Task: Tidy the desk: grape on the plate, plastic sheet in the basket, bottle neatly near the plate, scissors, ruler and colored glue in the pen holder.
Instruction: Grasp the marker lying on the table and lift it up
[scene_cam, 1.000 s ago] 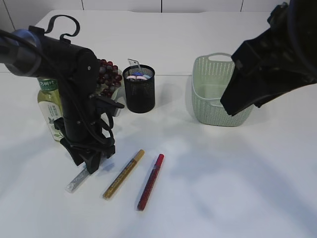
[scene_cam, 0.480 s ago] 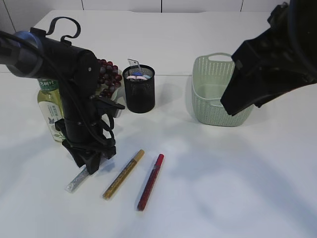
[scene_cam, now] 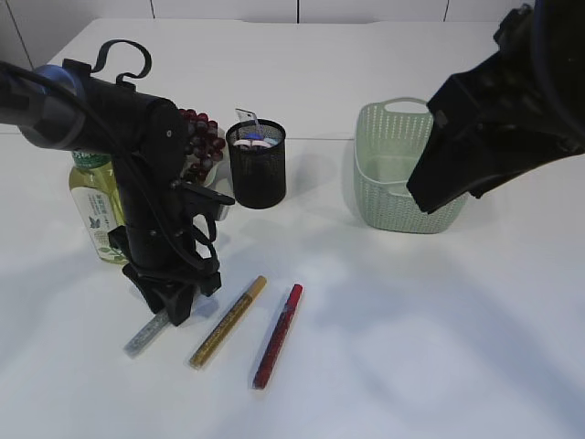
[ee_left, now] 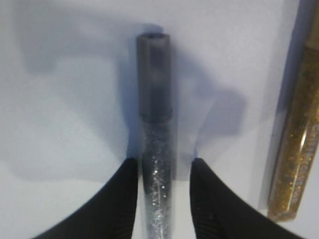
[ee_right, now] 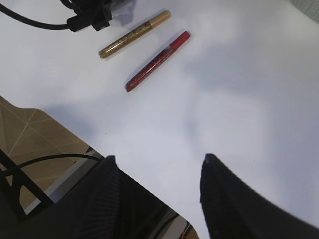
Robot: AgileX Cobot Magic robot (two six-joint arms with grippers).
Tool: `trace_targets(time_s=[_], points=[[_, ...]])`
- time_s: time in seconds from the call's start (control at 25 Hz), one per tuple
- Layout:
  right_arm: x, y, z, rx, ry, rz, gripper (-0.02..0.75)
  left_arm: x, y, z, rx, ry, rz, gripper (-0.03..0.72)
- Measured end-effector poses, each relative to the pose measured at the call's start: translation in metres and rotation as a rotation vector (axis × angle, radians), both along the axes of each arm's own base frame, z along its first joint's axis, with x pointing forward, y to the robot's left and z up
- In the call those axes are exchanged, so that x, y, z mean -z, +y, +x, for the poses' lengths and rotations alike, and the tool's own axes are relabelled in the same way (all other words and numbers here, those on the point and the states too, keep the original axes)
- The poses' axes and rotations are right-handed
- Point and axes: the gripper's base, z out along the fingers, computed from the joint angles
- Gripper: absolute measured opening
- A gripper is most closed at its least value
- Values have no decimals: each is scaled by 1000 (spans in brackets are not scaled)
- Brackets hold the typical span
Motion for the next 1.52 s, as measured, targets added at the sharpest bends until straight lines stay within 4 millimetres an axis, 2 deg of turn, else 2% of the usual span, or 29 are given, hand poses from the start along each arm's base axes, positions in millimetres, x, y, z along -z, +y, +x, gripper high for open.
trace_targets(time_s=[0.56,1.16,1.52], points=[[0,0,0,0,0,0,417,4,0,1,4,1,0,251],[0,-2,1,2,-11,-21,417,6,-3,2,-9,15,-17,84],[1,-2,1,2,-13,-24,417,7,-5,3,-26,3,-34,77]])
